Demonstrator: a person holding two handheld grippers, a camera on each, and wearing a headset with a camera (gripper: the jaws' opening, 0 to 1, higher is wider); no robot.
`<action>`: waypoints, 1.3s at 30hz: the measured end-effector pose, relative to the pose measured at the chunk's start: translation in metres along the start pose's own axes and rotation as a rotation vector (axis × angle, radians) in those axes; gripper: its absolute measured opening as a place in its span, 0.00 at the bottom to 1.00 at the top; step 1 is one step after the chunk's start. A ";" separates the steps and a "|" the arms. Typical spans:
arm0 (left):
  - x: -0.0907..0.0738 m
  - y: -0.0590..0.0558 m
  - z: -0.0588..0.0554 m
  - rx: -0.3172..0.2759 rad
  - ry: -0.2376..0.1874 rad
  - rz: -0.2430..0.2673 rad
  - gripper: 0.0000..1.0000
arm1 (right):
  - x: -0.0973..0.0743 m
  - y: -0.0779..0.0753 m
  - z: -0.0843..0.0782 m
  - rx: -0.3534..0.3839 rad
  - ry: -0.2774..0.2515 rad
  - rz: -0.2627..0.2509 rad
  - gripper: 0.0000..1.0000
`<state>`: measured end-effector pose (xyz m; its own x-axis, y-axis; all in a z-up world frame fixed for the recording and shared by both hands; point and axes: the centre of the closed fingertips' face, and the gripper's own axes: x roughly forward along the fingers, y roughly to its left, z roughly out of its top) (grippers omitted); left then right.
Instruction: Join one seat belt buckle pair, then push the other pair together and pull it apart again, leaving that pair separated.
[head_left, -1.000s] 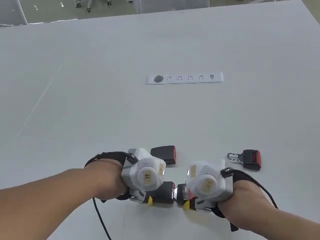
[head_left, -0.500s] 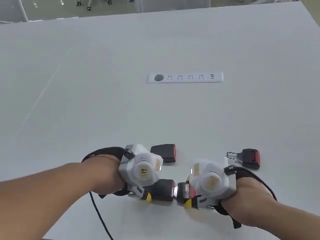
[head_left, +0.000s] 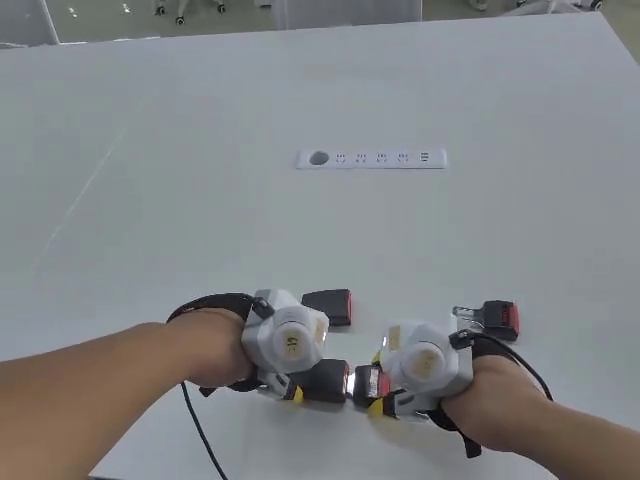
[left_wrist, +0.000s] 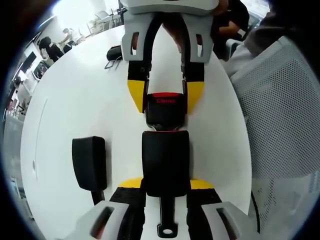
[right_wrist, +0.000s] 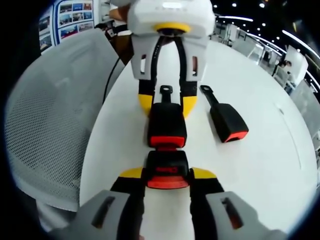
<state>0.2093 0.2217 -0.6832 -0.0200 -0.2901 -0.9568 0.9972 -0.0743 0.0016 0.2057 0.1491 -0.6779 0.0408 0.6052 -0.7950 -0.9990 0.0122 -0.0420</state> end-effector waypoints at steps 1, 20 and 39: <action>0.000 0.000 0.000 0.000 0.001 0.001 0.32 | 0.001 0.000 0.000 0.004 0.001 -0.001 0.33; -0.015 0.002 0.010 -0.021 -0.048 0.065 0.32 | -0.009 -0.002 0.015 0.046 -0.042 -0.019 0.34; -0.044 0.054 0.022 -0.144 -0.154 0.156 0.40 | -0.047 -0.045 -0.003 0.068 -0.055 -0.108 0.33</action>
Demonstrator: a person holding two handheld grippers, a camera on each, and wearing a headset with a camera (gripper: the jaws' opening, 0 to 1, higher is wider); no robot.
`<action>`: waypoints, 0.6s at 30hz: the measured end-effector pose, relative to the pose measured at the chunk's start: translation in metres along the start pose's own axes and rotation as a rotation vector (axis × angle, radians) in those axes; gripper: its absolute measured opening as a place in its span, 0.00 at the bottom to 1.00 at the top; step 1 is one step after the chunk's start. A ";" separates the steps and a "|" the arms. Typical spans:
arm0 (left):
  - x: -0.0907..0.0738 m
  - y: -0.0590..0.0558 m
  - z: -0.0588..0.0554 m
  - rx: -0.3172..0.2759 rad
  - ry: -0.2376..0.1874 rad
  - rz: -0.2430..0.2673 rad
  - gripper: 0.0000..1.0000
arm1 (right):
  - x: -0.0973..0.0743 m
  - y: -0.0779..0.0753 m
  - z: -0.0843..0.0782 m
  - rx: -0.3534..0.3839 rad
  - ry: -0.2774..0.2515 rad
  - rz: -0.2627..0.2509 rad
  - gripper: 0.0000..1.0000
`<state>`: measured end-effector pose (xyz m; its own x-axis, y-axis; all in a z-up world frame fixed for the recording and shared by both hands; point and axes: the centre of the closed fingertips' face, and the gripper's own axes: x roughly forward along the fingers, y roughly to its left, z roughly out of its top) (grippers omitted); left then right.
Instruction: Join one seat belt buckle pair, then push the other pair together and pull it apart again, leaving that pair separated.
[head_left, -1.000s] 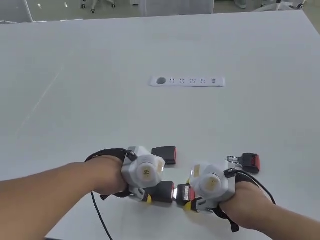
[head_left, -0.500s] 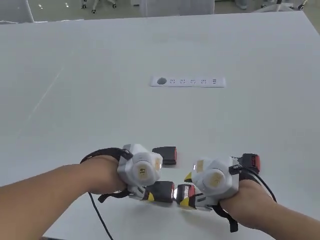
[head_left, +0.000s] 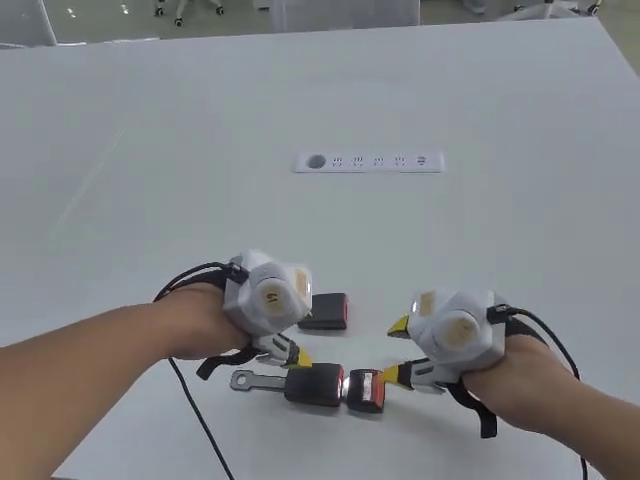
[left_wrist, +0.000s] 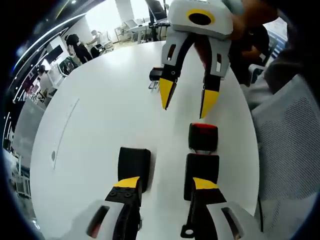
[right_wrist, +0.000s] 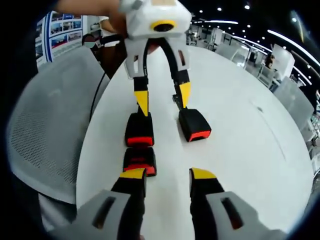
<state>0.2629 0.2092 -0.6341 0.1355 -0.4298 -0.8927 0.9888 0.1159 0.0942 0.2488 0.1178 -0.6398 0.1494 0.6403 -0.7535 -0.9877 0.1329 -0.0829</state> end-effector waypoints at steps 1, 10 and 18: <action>0.000 0.004 -0.001 0.000 0.000 0.004 0.40 | -0.002 -0.003 -0.003 0.003 0.003 -0.003 0.33; 0.006 0.034 -0.006 -0.012 0.012 0.054 0.42 | -0.022 -0.038 -0.051 0.030 0.064 -0.058 0.35; 0.012 0.046 -0.007 0.004 0.011 0.060 0.44 | -0.052 -0.076 -0.082 0.050 0.112 -0.106 0.34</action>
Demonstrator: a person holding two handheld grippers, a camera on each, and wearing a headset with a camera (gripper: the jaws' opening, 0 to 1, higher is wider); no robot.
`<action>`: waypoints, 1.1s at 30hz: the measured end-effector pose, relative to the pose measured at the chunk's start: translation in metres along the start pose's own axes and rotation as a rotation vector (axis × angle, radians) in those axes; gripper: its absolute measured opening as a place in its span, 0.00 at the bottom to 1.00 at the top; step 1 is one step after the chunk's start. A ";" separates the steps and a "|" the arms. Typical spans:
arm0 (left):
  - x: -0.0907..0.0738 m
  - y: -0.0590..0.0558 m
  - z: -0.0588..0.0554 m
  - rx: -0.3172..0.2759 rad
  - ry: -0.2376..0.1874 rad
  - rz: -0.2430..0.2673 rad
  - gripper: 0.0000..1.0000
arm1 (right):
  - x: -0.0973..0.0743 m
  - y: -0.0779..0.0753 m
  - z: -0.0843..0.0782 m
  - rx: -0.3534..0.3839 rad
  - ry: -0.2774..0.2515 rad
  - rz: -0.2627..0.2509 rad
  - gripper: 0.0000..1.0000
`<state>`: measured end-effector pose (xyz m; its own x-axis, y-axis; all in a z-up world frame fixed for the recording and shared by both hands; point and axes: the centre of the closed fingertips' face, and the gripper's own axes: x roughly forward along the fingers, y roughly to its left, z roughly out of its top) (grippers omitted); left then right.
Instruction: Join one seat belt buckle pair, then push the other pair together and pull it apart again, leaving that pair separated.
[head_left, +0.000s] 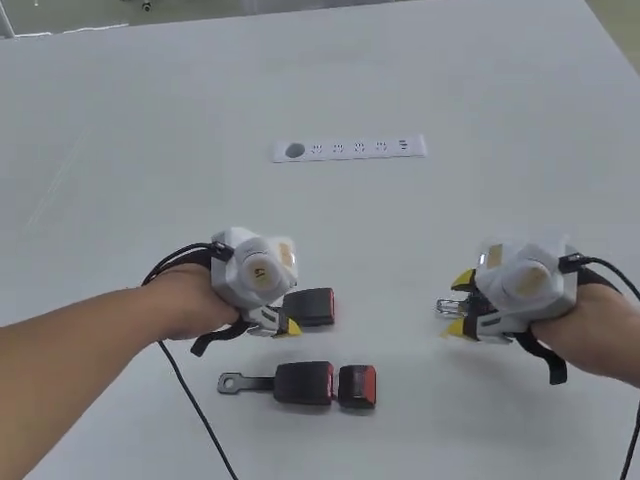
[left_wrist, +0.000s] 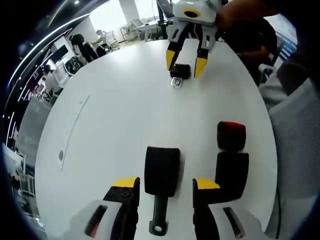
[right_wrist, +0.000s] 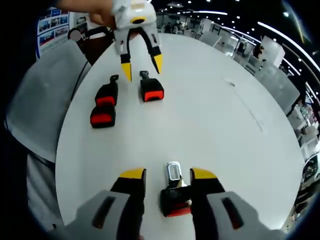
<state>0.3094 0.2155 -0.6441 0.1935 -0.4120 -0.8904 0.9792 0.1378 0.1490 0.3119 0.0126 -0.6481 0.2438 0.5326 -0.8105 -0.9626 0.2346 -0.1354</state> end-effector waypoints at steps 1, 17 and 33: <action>0.001 0.002 -0.001 -0.001 0.002 0.001 0.44 | -0.001 -0.002 -0.004 -0.003 0.007 -0.002 0.34; 0.025 0.007 -0.022 -0.023 0.071 -0.074 0.46 | 0.001 -0.010 -0.049 0.042 0.081 0.058 0.38; 0.029 0.004 -0.024 0.055 0.092 -0.125 0.31 | 0.007 -0.011 -0.053 0.040 0.053 0.123 0.34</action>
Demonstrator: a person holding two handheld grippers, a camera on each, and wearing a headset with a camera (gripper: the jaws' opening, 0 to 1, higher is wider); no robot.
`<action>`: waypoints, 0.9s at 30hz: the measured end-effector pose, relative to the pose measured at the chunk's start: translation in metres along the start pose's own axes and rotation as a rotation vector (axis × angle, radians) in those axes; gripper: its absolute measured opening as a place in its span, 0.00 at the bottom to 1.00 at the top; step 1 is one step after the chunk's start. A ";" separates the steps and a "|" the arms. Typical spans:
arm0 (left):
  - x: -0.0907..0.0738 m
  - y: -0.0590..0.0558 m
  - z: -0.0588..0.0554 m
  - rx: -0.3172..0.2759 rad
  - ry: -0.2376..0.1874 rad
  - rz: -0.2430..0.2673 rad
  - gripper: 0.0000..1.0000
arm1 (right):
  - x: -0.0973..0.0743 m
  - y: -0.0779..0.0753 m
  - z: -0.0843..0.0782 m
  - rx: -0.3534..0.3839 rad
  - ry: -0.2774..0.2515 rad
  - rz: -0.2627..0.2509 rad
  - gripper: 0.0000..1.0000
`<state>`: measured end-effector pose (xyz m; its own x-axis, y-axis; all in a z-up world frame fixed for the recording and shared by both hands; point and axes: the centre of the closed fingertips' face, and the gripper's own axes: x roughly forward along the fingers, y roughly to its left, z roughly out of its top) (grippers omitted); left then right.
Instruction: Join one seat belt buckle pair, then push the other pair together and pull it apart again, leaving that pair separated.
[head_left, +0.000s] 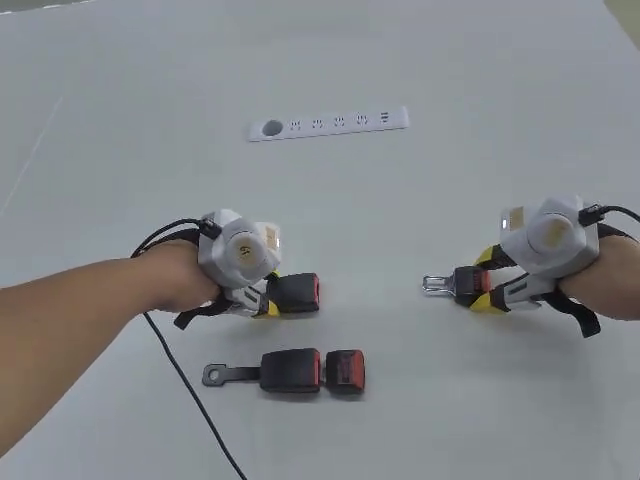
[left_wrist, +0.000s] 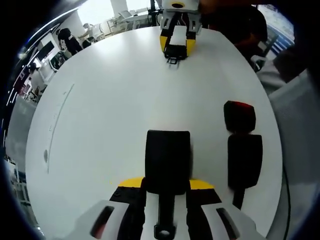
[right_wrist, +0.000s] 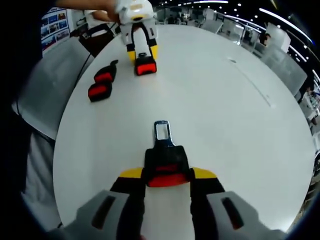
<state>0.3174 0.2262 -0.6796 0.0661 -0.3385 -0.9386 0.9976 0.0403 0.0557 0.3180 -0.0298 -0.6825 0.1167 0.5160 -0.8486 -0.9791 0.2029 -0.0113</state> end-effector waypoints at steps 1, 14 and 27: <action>0.001 0.000 0.000 0.024 0.009 0.001 0.31 | 0.000 0.000 0.000 0.000 -0.001 0.001 0.34; 0.000 0.001 0.001 0.008 0.014 -0.010 0.31 | 0.001 0.003 0.011 -0.018 0.008 -0.020 0.34; 0.001 0.000 0.000 0.011 0.027 -0.009 0.31 | 0.022 0.021 0.049 -0.050 -0.025 -0.006 0.34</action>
<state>0.3179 0.2259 -0.6805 0.0569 -0.3136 -0.9479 0.9983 0.0274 0.0508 0.3078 0.0265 -0.6759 0.1266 0.5357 -0.8349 -0.9853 0.1652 -0.0434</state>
